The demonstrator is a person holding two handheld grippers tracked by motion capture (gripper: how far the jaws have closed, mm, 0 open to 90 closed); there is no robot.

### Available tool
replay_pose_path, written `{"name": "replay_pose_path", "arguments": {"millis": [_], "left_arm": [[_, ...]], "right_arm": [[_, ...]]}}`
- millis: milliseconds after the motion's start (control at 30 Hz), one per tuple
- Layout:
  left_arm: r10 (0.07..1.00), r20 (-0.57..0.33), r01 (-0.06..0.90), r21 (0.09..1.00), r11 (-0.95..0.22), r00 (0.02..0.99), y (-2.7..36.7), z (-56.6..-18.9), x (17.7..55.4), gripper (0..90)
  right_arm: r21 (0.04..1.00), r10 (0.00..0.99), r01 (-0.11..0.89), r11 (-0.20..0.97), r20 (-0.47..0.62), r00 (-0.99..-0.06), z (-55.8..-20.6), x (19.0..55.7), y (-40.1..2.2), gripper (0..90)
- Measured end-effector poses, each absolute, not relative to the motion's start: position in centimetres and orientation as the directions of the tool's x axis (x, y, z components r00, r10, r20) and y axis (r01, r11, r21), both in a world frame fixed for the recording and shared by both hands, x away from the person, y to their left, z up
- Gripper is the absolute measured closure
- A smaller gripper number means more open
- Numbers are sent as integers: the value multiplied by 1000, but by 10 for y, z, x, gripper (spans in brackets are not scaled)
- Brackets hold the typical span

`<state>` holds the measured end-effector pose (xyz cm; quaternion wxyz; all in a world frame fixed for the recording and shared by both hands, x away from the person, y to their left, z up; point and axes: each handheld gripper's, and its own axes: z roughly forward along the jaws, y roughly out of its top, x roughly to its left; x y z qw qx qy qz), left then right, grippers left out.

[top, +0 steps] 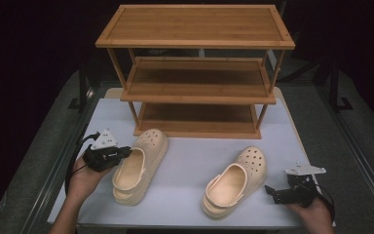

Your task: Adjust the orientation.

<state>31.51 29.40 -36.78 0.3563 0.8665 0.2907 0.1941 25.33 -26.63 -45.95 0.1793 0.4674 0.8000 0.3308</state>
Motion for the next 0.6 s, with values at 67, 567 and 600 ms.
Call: {"name": "replay_pose_path", "arguments": {"millis": [67, 567, 600], "left_arm": [[641, 120, 368, 733, -572, 758, 293, -368, 315, 826], [695, -17, 450, 773, -447, 719, 327, -367, 312, 655], [703, -20, 460, 769, -444, 711, 331, -369, 312, 626]], "right_arm": [[697, 866, 629, 344, 22, -499, -460, 253, -266, 13], [697, 867, 630, 343, 23, -498, -459, 253, -266, 12], [697, 867, 630, 343, 23, -498, -459, 253, -266, 12]]}}
